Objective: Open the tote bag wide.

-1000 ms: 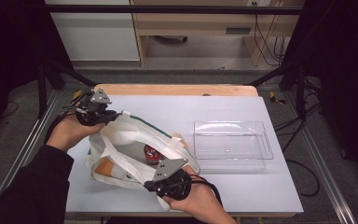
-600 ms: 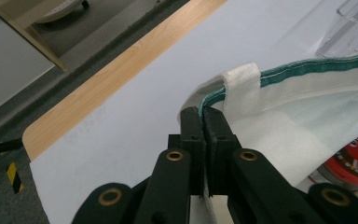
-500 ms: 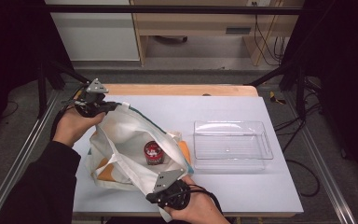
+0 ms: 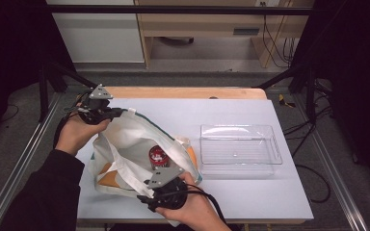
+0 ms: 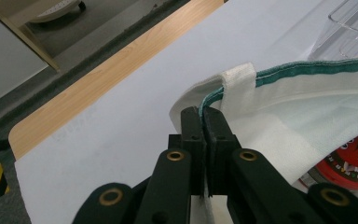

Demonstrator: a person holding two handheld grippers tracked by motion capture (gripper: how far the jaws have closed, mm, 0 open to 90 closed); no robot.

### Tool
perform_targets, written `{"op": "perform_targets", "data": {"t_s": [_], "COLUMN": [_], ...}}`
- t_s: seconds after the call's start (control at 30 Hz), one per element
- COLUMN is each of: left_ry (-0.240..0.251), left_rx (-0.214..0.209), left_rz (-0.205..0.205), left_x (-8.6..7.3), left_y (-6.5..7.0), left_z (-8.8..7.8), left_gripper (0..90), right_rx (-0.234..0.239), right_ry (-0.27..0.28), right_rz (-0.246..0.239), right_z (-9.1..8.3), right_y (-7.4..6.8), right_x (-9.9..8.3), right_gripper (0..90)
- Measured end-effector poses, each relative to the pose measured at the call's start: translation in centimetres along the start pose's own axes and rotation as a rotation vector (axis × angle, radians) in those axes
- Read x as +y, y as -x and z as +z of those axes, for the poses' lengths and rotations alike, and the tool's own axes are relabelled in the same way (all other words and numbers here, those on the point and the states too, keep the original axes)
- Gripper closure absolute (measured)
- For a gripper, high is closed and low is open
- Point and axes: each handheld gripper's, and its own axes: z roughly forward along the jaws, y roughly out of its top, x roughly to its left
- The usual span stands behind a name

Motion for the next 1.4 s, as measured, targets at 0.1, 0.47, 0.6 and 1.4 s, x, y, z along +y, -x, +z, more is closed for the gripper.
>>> {"op": "perform_targets", "data": {"t_s": [0.1, 0.47, 0.6, 1.4], "left_ry": [-0.001, 0.012, 0.031, 0.019], "left_rx": [0.0, -0.01, -0.005, -0.002], "left_rz": [0.0, -0.002, -0.012, -0.059], "left_x": [0.0, 0.0, 0.3, -2.1], "left_y": [0.1, -0.1, -0.1, -0.7], "left_z": [-0.1, -0.8, -1.1, 4.7], "left_gripper": [88.4, 88.4, 88.4, 88.7], "right_rx": [-0.021, -0.069, -0.063, 0.087], "right_ry": [-0.014, -0.087, -0.051, -0.069], "right_rz": [-0.014, 0.013, 0.012, 0.027], "right_z": [1.3, 4.4, 3.3, 6.3], "right_y": [-0.2, 0.5, 0.8, 0.2], "right_x": [0.7, 0.6, 0.9, -1.7], "right_gripper": [49.0, 63.8, 89.0, 89.7]}}
